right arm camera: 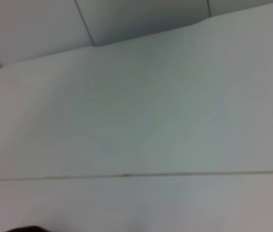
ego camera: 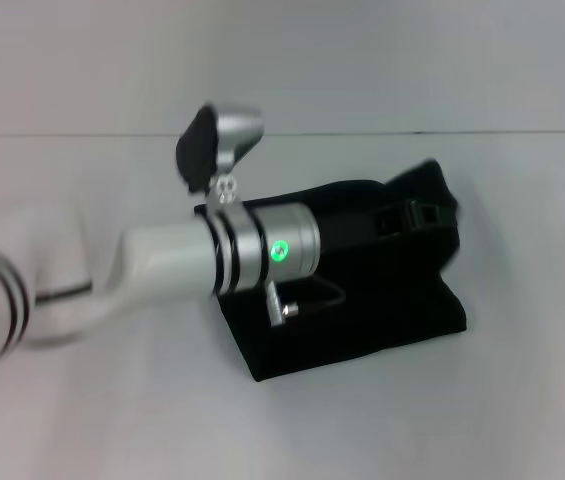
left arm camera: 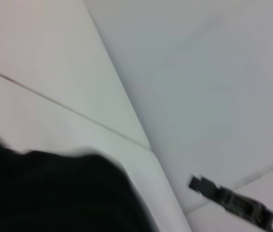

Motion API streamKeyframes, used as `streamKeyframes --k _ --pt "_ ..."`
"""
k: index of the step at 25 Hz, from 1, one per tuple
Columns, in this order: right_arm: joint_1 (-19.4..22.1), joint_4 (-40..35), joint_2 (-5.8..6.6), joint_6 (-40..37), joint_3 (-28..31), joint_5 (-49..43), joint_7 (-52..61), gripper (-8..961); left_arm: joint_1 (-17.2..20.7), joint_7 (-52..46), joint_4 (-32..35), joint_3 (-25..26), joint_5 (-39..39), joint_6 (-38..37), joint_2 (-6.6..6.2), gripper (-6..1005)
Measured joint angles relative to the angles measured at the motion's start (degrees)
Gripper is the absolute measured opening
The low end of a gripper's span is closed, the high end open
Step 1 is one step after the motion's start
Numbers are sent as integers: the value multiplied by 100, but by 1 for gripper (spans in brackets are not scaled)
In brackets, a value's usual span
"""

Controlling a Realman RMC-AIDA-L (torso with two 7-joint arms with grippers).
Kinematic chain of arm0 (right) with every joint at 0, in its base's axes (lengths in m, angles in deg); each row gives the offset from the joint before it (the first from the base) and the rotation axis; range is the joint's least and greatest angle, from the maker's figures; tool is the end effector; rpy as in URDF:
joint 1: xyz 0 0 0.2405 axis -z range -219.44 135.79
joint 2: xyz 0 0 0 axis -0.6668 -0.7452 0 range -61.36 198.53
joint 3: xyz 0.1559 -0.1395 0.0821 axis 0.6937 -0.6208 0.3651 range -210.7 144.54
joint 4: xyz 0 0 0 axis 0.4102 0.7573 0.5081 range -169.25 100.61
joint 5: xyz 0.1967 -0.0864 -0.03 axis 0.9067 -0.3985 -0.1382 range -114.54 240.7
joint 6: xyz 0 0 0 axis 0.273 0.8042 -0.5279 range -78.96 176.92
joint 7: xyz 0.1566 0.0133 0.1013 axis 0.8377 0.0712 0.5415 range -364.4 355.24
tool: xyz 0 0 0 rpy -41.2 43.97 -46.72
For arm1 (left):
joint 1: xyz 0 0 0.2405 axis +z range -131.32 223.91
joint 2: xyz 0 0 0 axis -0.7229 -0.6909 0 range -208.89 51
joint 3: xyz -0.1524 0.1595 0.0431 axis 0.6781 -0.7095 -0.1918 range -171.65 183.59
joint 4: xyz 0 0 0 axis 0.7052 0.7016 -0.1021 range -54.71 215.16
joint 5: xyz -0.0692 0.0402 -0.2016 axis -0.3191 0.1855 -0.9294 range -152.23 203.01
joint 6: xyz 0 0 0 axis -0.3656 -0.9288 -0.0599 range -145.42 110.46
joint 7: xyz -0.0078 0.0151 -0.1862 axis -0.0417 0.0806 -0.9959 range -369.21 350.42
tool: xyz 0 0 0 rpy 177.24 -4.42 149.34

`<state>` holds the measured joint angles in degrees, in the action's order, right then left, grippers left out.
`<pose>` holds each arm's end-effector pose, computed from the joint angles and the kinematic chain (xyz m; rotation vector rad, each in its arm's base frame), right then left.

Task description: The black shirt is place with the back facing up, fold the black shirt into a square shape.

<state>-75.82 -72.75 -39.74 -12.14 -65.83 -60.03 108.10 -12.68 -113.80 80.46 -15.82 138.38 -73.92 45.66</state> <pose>0.3161 0.4313 0.1028 -1.9872 1.1886 0.4370 -0.1044 0.3890 -0.1585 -2.3567 -1.6985 -0.9714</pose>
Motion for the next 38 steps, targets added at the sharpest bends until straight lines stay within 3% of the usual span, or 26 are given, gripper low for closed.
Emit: streamKeyframes --k 3,6,9,12,16,21,30,38 --pt "-16 33 15 -86 -22 -110 15 822 387 745 -329 638 -128 -385 11 146" --pt "-56 31 30 -265 -48 -262 282 821 790 1114 -328 931 -115 -1594 2 153" --pt "-65 27 56 -434 -56 -269 437 821 1115 1237 -15 955 -115 -2587 -50 371" --pt "-77 9 71 -611 -57 -271 664 821 1472 1030 607 1014 -203 -2854 -72 451" --pt "-100 21 73 -747 -66 -275 806 821 1725 459 1332 1102 -343 -2159 -167 559" --pt "-195 57 -16 -707 -70 -312 817 822 1584 -793 1555 386 -310 -226 -480 703" --pt "-361 64 -128 -678 -75 -461 809 821 1244 -1778 1680 -728 -71 1190 -458 965" --pt "-405 48 -124 -543 -104 -487 768 822 1107 -1833 1618 -1056 -67 1643 -400 953"
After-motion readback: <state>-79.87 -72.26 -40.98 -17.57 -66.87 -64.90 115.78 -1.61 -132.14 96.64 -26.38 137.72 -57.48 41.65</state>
